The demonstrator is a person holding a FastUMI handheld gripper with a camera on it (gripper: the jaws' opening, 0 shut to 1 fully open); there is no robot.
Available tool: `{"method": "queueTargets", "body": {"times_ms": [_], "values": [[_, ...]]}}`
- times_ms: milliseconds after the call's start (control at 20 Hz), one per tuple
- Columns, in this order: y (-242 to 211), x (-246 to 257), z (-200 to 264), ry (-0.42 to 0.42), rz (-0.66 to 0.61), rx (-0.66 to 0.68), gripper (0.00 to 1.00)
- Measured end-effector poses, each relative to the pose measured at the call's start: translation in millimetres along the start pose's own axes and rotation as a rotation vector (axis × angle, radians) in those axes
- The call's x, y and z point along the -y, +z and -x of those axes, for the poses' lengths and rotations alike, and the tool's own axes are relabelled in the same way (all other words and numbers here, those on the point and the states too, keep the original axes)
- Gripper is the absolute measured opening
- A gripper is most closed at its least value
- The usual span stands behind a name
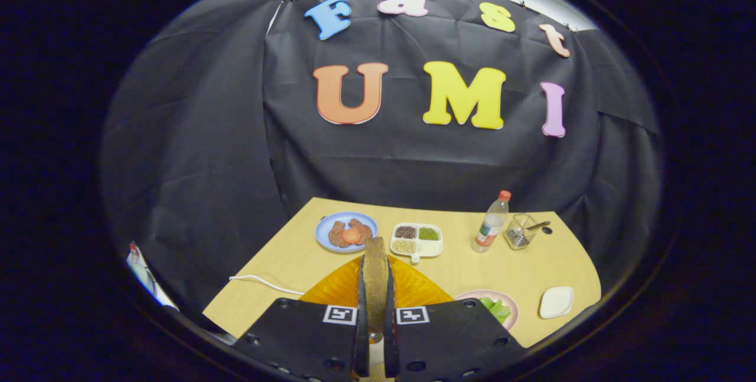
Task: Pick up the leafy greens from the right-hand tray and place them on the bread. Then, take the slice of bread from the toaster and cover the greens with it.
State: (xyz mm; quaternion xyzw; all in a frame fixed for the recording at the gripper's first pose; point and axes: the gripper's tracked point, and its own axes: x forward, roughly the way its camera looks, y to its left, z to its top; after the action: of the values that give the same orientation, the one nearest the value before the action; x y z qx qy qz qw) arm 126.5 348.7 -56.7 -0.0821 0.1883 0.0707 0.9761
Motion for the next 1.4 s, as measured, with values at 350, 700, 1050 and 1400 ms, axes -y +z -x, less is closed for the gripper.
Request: {"method": "queueTargets", "body": {"times_ms": [350, 700, 1050, 1400], "values": [[17, 44, 27, -0.067, -0.04, 0.07, 0.1], [-54, 106, -18, -0.133, -0.09, -0.038, 0.1], [-129, 158, -69, -0.153, -0.145, -0.151, 0.1], [-173, 184, -94, -0.115, -0.214, -0.211, 0.09]]}}
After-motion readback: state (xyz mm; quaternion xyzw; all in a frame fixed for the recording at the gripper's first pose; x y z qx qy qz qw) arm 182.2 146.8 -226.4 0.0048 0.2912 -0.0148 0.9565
